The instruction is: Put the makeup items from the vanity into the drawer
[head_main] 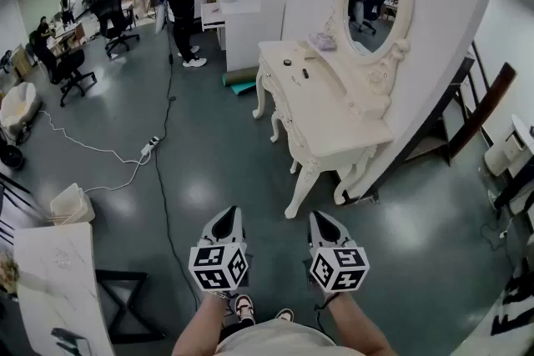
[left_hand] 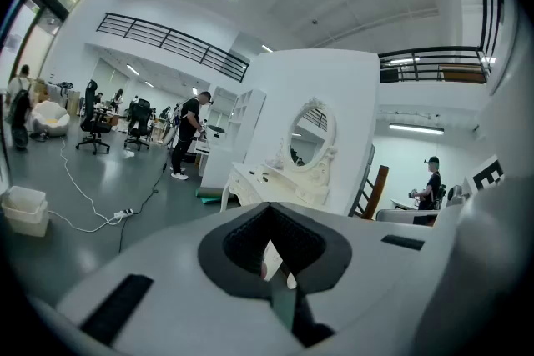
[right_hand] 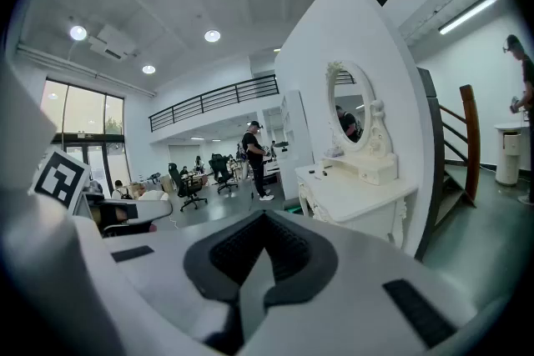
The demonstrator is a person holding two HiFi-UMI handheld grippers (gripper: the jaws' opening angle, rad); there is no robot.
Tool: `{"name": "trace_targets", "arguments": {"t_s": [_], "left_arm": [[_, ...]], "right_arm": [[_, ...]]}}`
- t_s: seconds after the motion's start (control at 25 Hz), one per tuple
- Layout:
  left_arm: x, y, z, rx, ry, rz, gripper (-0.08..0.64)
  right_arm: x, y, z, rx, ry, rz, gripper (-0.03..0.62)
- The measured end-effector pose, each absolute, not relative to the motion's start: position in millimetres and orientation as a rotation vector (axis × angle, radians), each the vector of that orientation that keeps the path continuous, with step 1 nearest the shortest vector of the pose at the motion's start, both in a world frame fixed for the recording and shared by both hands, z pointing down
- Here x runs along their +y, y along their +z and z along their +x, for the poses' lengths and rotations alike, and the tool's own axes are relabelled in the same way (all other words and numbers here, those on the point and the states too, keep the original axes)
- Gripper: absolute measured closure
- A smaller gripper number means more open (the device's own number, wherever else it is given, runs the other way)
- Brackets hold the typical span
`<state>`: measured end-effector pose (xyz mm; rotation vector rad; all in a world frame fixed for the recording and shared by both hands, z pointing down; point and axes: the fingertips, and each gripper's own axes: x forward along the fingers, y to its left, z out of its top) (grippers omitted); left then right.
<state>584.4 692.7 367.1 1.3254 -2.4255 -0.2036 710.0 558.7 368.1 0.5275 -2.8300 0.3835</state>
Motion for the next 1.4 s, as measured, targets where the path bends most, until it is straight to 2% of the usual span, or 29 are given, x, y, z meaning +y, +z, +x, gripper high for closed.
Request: {"name": "trace_targets", "arguments": {"t_s": [0.52, 1.4], "left_arm": [[690.0, 374.8, 554.6, -2.42, -0.183, 1.315, 0.555], [690.7, 391.4, 446.6, -2.405, -0.146, 1.312, 0.555]], "right_arm": [[553.0, 373.9, 678.9, -2.824, 0.411, 0.527, 0.575], [515.4, 392.3, 607.7, -2.753, 0.507, 0.713, 0.575]]}}
